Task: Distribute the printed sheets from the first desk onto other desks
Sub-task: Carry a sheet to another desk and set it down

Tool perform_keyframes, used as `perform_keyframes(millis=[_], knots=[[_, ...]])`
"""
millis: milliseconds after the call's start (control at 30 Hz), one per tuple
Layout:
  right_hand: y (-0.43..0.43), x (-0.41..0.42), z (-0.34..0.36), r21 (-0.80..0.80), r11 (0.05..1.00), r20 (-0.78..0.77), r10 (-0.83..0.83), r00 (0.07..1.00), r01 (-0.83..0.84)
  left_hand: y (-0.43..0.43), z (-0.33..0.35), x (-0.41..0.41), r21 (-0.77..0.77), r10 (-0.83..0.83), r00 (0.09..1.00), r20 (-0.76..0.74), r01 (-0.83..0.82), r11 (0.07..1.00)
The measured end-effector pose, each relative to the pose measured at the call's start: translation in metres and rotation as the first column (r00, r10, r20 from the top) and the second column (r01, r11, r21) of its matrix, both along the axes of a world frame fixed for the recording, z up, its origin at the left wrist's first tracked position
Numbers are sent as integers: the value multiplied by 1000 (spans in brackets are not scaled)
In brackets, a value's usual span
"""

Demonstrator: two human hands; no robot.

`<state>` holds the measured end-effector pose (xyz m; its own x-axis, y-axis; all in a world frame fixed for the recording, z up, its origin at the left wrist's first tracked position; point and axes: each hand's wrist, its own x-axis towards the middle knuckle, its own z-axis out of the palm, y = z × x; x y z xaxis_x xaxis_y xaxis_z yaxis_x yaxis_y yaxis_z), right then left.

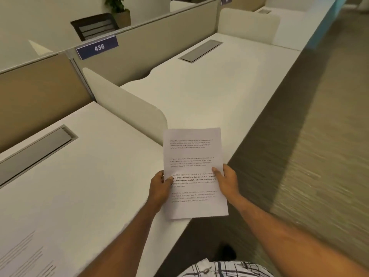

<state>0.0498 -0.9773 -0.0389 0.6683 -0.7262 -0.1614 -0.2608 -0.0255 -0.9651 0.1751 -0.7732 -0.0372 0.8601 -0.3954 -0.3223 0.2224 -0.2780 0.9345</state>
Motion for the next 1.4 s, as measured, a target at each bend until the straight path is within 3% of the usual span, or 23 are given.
perform_keyframes(millis=[567, 1000, 1400], knots=[[-261, -48, 19, 33, 995, 70, -94, 993, 92, -282, 22, -17, 53, -111, 991, 76, 107, 993], [-431, -42, 17, 132, 937, 48, -331, 942, 323, -497, 21, 30, -3, -256, 964, 67, 257, 966], [-670, -31, 33, 88, 846, 8, -529, 849, 526, -782, 41, 85, -42, -590, 806, 41, 592, 805]])
